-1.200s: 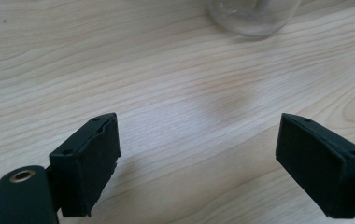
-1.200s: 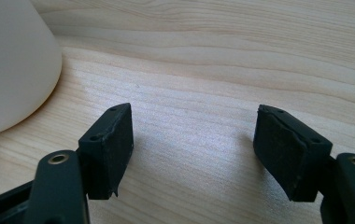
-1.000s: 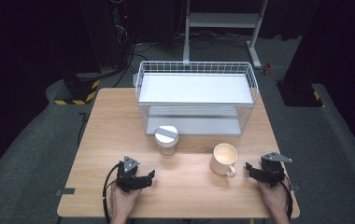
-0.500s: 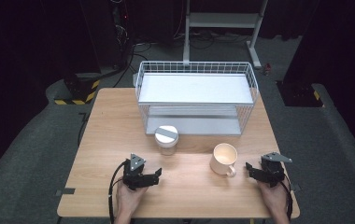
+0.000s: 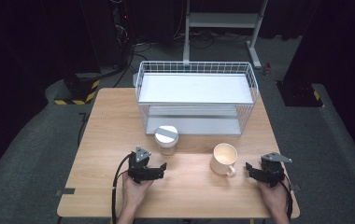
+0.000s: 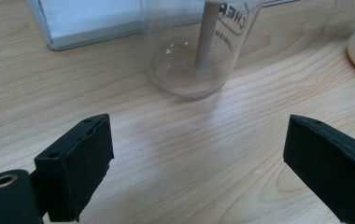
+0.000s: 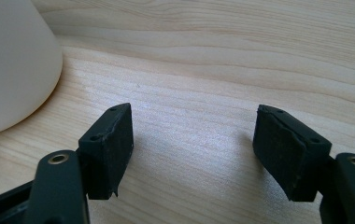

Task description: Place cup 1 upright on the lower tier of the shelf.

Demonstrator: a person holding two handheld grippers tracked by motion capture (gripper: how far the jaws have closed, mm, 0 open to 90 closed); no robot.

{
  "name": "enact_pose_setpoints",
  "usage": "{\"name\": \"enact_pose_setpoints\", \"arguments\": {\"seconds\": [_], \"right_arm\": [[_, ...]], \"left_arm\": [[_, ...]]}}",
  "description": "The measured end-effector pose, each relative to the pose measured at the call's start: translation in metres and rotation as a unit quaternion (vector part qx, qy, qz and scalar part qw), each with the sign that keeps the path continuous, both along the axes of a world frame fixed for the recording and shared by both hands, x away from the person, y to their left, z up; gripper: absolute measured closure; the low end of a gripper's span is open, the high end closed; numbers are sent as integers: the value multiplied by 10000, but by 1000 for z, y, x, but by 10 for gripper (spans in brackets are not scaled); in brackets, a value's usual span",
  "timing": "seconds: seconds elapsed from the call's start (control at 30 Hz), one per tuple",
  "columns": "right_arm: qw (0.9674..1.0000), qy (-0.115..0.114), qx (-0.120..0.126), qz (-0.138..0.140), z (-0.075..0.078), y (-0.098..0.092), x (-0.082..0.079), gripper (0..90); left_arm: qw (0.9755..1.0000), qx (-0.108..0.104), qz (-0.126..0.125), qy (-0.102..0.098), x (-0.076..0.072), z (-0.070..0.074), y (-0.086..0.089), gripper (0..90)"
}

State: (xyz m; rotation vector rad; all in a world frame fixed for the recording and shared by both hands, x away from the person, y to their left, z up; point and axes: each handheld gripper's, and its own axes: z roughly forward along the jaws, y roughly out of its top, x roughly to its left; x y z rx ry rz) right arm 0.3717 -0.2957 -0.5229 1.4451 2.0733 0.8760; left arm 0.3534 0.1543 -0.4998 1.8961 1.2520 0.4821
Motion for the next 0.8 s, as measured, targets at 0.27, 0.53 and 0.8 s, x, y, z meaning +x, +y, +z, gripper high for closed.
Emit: {"name": "enact_pose_setpoints", "arguments": {"seconds": [0.27, 0.53, 0.8], "right_arm": [[10000, -9, 2, 0, 0, 0, 0, 291], [10000, -3, 9, -5, 0, 0, 0, 291], [10000, -3, 9, -5, 0, 0, 0, 292]], "left_arm": [[9998, 178, -39, -36, 14, 5, -10, 87], [9997, 221, -51, -49, 27, 8, -17, 78], [9999, 165, -37, -30, 38, 9, -23, 68]]}}
